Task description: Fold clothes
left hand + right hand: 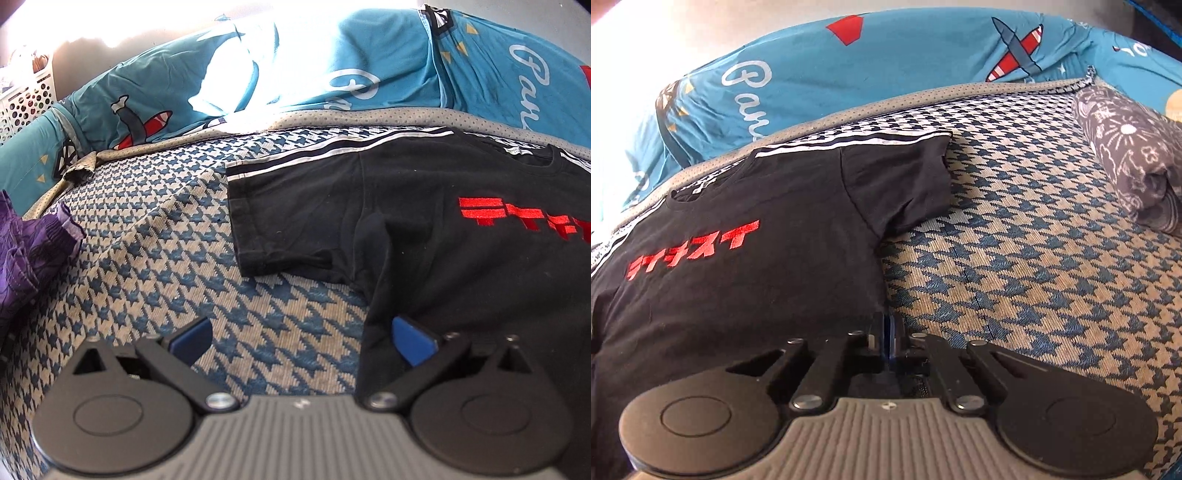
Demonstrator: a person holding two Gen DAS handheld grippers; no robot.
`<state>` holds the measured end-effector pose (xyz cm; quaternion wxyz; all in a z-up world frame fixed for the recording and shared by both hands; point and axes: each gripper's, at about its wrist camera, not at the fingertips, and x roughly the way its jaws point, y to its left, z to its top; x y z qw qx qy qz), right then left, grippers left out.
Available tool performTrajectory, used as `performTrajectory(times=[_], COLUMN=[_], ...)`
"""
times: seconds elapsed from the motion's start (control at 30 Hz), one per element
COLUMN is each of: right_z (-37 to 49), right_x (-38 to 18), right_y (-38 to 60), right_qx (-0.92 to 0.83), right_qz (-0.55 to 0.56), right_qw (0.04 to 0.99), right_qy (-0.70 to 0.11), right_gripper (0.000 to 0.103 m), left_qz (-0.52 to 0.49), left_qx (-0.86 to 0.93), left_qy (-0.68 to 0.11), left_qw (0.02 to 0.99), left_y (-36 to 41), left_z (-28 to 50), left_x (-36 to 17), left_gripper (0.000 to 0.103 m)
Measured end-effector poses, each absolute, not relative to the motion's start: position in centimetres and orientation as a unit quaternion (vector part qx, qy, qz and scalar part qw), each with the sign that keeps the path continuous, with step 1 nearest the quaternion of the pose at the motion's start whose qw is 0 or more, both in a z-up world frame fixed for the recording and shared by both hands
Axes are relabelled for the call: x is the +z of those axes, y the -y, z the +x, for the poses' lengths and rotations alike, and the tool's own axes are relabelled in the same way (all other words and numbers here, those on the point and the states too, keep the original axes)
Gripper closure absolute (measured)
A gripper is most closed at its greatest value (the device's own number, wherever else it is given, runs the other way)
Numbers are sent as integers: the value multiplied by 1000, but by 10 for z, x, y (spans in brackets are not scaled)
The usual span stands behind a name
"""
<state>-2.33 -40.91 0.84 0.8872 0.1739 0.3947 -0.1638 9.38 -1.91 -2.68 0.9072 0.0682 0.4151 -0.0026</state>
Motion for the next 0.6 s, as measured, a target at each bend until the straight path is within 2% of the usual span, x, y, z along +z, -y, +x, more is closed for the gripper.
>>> performTrajectory(times=[0.2,0.6], right_z=[-57,-110], right_x=[12,10], right_y=[413,387], right_qx=[-185,-180], right_qz=[236,270], right_qw=[877,874], right_qy=[-374,-362], right_gripper=[89,82], left_qz=[56,46], left_qx=[-17,-40], left_qy=[-395,-379], left_qw=[917,924], left_y=[19,20], left_z=[62,8], left_x=[-18,-11], left_gripper=[0,0])
